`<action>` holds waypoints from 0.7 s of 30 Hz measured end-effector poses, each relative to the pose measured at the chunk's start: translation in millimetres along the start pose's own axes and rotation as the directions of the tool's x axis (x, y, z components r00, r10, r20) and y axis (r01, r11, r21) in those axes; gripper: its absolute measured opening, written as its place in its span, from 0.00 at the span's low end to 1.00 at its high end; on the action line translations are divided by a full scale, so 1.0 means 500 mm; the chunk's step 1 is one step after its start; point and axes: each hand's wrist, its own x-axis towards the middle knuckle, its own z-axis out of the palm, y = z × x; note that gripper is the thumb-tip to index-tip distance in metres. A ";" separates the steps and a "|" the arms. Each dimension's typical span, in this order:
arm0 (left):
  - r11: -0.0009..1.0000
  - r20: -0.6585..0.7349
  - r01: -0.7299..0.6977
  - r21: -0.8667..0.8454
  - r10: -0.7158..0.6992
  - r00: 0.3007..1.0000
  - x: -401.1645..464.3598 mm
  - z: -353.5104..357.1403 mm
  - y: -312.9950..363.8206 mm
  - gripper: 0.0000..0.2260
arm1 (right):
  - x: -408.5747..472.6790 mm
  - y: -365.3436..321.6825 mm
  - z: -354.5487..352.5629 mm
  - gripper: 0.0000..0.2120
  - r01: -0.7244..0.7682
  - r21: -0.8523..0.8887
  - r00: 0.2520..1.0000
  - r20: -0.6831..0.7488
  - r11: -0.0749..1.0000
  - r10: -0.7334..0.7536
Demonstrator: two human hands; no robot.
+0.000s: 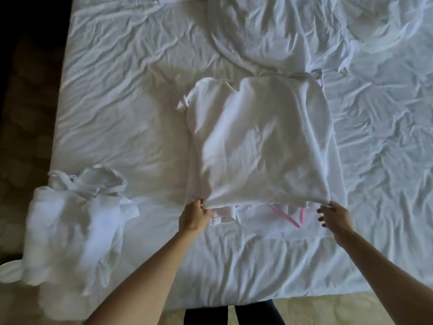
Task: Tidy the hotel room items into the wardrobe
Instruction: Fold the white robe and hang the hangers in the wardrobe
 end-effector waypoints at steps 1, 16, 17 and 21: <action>0.991 0.045 -0.055 0.124 0.050 0.998 0.003 -0.016 -0.007 0.16 | -0.027 -0.004 0.006 0.12 0.025 -0.044 0.993 -0.118 0.999 -0.030; 0.981 -0.103 -0.029 -0.191 0.009 0.995 0.284 -0.278 0.141 0.26 | -0.301 -0.302 0.563 0.47 0.460 -0.400 0.883 0.113 0.793 -0.455; 0.970 -0.098 -0.030 -0.241 0.006 0.995 0.302 -0.272 0.155 0.27 | -0.298 -0.306 0.592 0.51 0.394 -0.452 0.919 0.175 0.800 -0.354; 0.915 -0.026 -0.032 -0.403 0.024 0.999 0.333 -0.236 0.213 0.25 | -0.267 -0.304 0.655 0.57 0.300 -0.595 0.954 0.177 0.746 -0.243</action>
